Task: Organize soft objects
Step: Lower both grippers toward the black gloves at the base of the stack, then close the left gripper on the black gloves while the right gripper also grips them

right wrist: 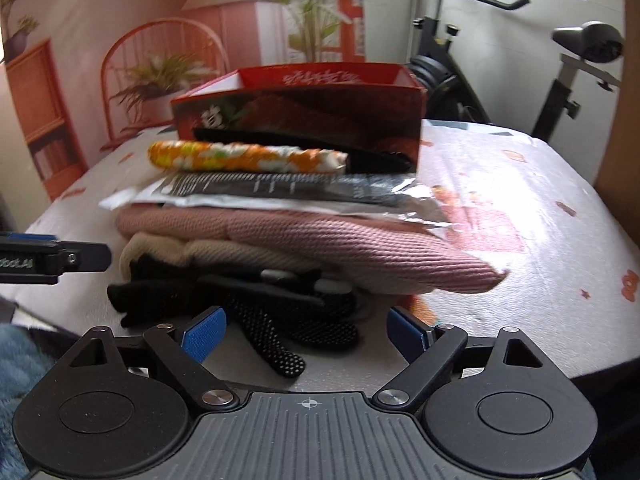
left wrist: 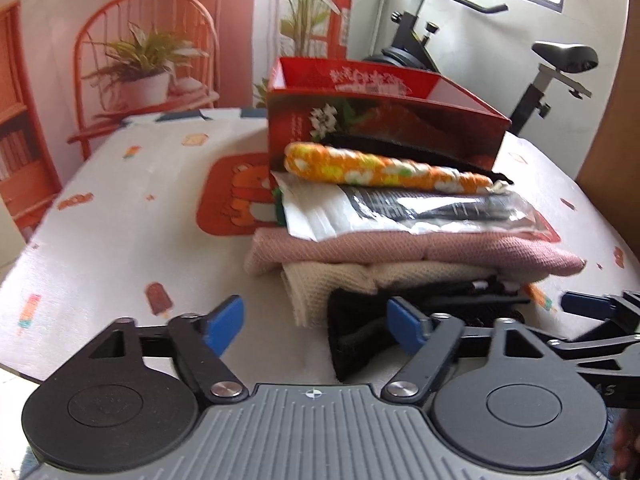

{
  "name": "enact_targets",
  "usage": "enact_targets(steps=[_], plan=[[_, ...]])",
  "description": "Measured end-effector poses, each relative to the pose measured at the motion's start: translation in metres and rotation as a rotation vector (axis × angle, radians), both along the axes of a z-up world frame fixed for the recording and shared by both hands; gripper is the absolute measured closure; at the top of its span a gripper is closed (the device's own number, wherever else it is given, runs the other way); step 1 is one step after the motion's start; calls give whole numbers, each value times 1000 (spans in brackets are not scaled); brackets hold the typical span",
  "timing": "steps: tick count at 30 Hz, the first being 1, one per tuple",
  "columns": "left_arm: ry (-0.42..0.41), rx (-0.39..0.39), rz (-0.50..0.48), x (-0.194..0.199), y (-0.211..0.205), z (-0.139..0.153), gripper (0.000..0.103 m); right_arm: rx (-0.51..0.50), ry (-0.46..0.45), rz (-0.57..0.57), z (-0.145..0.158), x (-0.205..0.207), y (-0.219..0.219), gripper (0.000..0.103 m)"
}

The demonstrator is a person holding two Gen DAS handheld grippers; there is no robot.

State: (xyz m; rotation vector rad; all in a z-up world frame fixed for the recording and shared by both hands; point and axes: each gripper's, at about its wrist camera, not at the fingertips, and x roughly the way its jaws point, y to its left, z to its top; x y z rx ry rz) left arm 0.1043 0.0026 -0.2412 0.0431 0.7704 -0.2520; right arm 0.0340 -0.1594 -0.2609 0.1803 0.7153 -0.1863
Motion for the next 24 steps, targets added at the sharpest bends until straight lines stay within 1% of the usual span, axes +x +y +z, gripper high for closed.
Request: enact_targets(steps=[2, 4, 5, 8, 17, 21, 24], plan=[[15, -7, -22, 3, -2, -5, 38, -1, 7, 23, -4, 4, 3, 17], [29, -8, -40, 3, -5, -10, 44, -7, 15, 47, -9, 8, 7, 16], [42, -12, -48, 4, -6, -13, 45, -13, 22, 56, -11, 10, 9, 13], [77, -48, -71, 8, -5, -21, 47, -28, 38, 80, -17, 14, 12, 12], [164, -38, -85, 20, -11, -39, 48, -44, 54, 64, -29, 31, 0, 12], [156, -29, -64, 25, -10, -43, 48, -49, 50, 87, -31, 38, -2, 12], [149, -30, -65, 26, -10, -43, 51, -71, 45, 101, -30, 44, -5, 9]])
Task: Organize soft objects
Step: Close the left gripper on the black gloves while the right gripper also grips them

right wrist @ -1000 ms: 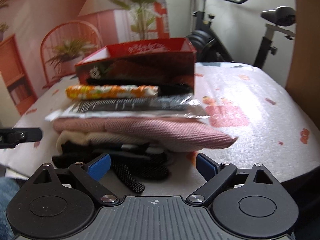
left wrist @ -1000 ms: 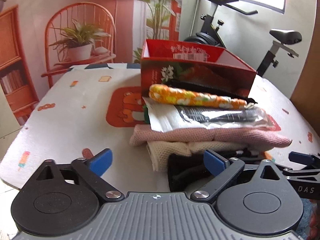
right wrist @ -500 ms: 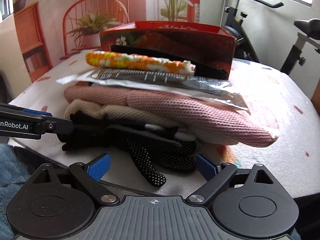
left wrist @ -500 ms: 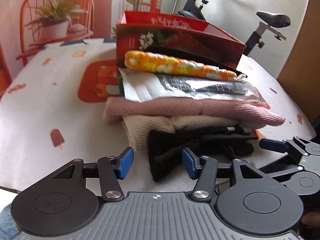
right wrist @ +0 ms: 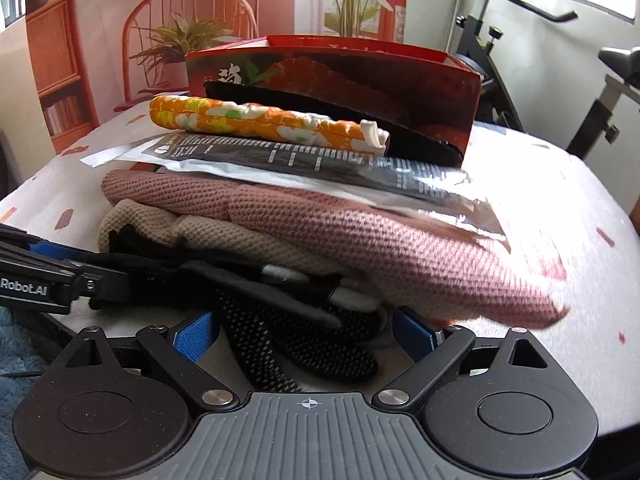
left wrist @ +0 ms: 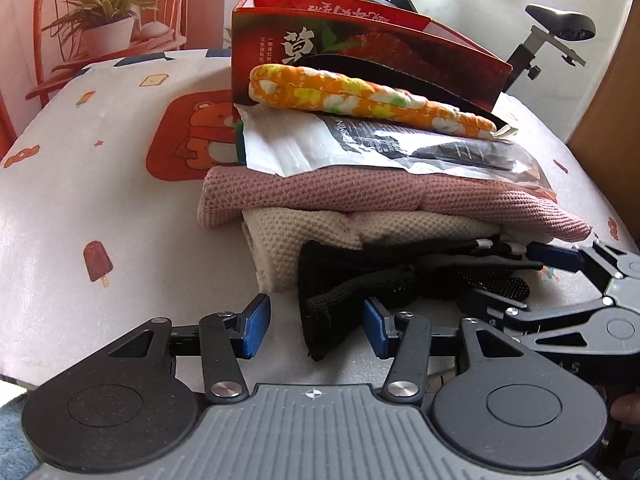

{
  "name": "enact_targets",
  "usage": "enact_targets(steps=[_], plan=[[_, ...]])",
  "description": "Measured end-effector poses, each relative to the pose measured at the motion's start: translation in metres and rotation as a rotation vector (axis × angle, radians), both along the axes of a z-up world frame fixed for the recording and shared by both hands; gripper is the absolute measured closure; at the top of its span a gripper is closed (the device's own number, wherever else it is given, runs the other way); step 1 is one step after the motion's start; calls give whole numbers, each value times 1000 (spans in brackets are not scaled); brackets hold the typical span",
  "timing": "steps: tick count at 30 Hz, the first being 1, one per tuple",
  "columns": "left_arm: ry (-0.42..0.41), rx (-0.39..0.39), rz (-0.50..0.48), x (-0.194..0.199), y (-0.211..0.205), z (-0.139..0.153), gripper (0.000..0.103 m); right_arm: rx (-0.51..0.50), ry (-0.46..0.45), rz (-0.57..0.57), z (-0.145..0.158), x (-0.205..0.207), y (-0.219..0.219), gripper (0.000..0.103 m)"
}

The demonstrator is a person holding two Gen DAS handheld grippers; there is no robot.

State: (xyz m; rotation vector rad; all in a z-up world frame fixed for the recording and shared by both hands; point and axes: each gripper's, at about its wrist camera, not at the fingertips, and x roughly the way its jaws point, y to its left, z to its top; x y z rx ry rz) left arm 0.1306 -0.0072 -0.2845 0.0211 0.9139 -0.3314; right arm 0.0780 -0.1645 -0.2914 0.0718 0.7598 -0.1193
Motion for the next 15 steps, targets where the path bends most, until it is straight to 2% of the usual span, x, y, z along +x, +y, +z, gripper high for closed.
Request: enact_targets(steps=[4, 8, 15], plan=[[10, 20, -6, 2, -3, -2, 51, 21, -5, -4, -2, 6, -9, 8], [25, 7, -8, 5, -4, -4, 51, 39, 0, 17, -6, 9, -10, 9], [25, -3, -22, 10, -3, -7, 51, 46, -4, 38, -13, 9, -9, 20]])
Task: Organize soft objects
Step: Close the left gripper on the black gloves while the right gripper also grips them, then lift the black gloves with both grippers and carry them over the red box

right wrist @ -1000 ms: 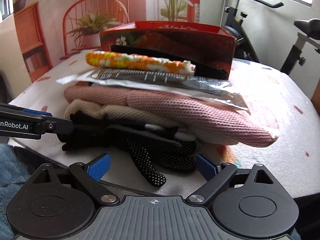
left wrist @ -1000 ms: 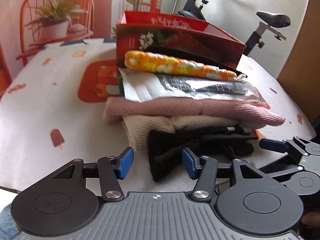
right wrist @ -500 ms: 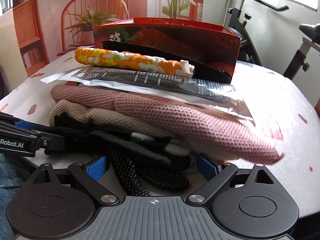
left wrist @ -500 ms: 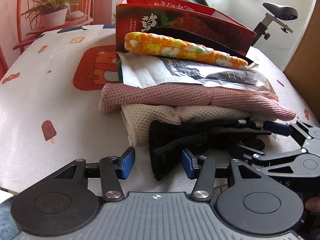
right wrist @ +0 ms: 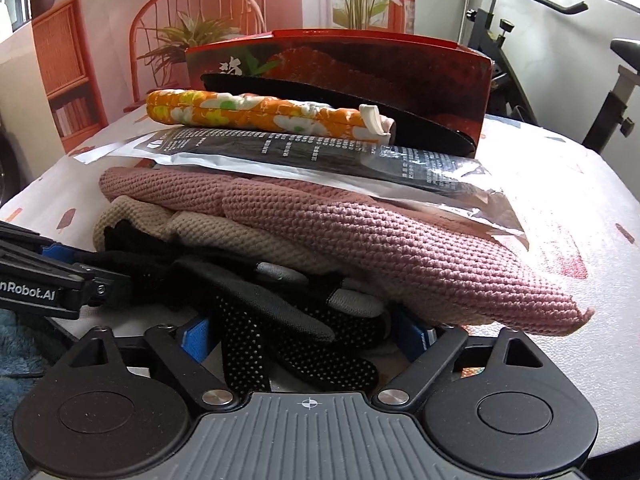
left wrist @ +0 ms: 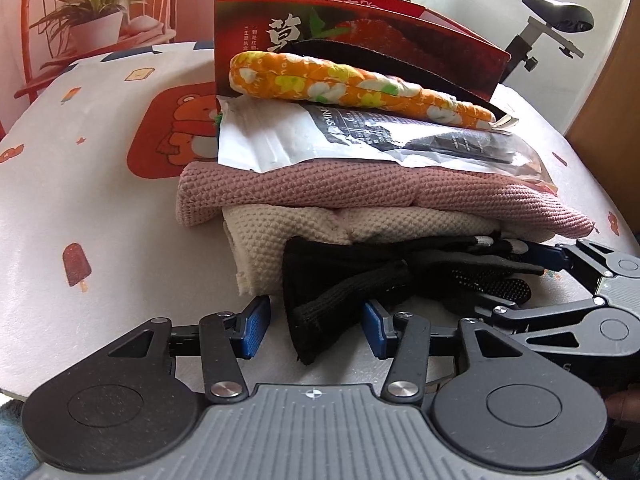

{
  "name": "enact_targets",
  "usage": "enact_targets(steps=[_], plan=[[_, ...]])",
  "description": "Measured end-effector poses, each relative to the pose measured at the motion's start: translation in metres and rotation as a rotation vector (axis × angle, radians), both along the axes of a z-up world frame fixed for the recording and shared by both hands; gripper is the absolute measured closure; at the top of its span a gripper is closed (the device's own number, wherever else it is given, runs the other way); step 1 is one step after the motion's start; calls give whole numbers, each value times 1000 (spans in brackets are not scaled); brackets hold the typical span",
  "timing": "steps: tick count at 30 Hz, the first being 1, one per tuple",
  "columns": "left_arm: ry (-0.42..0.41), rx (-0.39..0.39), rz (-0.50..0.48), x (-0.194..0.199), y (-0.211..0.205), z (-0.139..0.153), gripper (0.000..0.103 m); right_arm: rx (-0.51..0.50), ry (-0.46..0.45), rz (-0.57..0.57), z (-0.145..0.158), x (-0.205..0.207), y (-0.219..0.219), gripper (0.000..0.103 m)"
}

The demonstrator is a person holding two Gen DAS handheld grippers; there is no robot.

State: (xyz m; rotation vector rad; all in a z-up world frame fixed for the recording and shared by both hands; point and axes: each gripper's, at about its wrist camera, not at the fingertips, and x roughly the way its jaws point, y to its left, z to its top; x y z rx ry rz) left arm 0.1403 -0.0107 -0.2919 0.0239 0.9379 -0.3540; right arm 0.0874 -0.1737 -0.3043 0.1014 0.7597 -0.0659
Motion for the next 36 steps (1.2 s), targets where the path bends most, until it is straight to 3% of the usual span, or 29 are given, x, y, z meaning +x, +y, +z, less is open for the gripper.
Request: enact_targets(steps=[3, 6, 8, 13, 22, 31, 36], plan=[[-5, 13, -6, 0, -4, 0, 52, -7, -2, 14, -1, -2, 3, 28], [-14, 39, -32, -4, -10, 3, 69, -12, 2, 22, 1, -5, 4, 42], [-26, 58, -46, -7, -13, 5, 79, 10, 6, 26, 5, -8, 1, 57], [-29, 55, -54, -8, -17, 8, 85, 63, 16, 40, 9, -11, -2, 78], [-37, 30, -52, -13, -9, 16, 87, 103, 22, 51, 17, -16, 1, 89], [-77, -25, -50, -25, 1, 34, 87, 88, -31, 43, 38, -31, 7, 90], [-120, -17, -52, -37, -1, 51, 87, 61, -76, 45, 55, -41, 12, 90]])
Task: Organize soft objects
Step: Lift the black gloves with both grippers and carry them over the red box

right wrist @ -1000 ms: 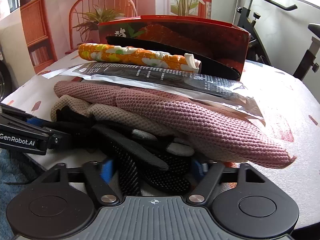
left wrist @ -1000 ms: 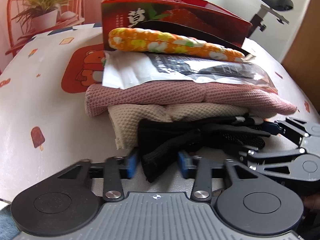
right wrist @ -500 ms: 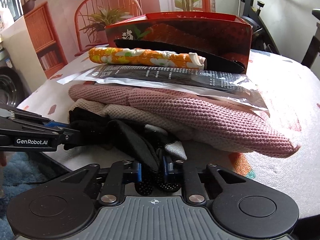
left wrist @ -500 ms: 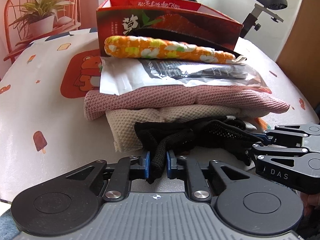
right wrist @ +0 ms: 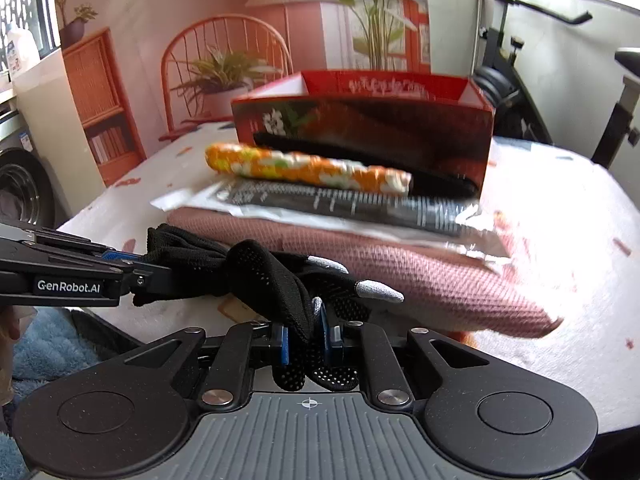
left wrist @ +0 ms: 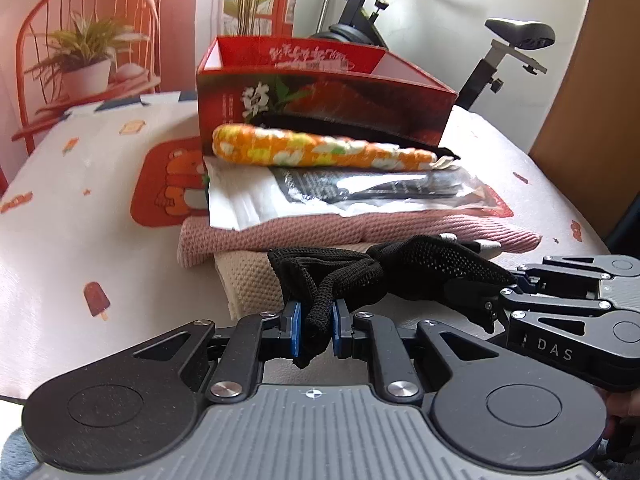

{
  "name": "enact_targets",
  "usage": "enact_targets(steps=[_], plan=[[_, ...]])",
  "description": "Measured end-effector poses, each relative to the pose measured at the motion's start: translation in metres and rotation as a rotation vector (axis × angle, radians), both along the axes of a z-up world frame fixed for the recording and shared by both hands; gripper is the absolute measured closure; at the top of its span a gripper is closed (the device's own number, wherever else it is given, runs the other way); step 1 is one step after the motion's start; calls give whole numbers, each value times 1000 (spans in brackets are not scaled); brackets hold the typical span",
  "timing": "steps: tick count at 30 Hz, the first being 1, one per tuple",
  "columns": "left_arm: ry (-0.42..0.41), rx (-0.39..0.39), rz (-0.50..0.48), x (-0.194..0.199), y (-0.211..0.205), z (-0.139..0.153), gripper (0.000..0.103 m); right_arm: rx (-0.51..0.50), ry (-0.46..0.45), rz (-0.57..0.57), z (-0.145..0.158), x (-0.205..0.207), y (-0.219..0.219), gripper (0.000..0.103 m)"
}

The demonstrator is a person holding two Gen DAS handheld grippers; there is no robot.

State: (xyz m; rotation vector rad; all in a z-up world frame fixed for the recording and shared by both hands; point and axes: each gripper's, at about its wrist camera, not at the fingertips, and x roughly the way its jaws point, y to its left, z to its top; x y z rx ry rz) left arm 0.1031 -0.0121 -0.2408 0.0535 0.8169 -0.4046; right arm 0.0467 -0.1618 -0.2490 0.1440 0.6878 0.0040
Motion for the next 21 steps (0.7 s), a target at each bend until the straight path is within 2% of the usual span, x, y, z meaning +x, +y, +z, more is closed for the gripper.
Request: enact_targets(steps=[8, 13, 15, 18, 21], plan=[[-117, -7, 2, -13, -4, 39, 87, -18, -102, -33, 36, -13, 3, 90], [-185, -43, 2, -11, -6, 72, 87, -62, -182, -39, 69, -15, 3, 90], [-204, -56, 2, -4, -9, 84, 87, -68, -203, -31, 83, -10, -2, 90], [-189, -120, -7, 14, -12, 92, 87, -95, -223, -35, 100, 3, -12, 90], [-198, -121, -12, 36, -20, 95, 87, -103, -227, -36, 113, 22, -23, 90]])
